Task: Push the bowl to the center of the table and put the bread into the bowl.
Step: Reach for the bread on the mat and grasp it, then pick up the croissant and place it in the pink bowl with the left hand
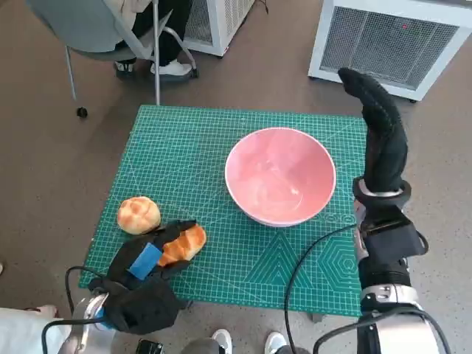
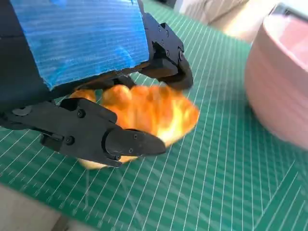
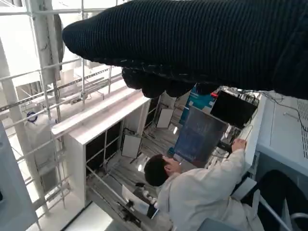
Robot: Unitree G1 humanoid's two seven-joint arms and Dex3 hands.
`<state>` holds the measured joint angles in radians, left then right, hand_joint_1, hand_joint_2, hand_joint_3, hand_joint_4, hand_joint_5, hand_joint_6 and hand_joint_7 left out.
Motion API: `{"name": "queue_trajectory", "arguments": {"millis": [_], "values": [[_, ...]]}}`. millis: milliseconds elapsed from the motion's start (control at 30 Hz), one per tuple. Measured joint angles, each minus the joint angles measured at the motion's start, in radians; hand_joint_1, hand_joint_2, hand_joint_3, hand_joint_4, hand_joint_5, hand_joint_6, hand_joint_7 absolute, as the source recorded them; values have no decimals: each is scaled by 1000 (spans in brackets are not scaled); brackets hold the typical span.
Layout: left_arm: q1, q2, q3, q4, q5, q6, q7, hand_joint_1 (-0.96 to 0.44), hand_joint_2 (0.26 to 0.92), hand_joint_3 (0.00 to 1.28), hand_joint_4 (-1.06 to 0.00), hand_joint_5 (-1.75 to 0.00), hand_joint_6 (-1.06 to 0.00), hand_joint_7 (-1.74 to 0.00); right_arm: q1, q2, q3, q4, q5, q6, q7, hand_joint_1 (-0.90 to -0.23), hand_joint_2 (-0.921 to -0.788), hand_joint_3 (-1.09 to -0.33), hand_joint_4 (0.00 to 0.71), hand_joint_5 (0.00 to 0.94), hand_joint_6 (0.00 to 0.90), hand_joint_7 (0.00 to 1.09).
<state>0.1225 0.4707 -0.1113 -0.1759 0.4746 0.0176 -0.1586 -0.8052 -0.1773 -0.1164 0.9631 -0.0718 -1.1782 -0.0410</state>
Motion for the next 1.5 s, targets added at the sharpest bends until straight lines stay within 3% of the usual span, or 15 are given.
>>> {"name": "queue_trajectory", "arguments": {"millis": [433, 1133, 1500], "values": [[-50, -4, 20, 87, -12, -48, 35, 3, 921, 151, -614, -1202, -511, -1321, 2, 2, 0, 0, 20, 0, 9, -557, -921, -842, 344, 3, 215, 282], [-58, -39, 53, 122, -44, -82, 91, 3, 921, 132, -623, -1177, -545, -1304, 7, 1, 2, 7, 25, -6, 10, -553, -921, -844, 346, 2, 210, 272], [-85, -61, 73, -39, -72, -61, 64, 3, 920, 92, -654, -1198, -605, -1193, 8, -2, 2, 9, 25, -6, 10, -556, -921, -843, 348, 2, 211, 269]]}}
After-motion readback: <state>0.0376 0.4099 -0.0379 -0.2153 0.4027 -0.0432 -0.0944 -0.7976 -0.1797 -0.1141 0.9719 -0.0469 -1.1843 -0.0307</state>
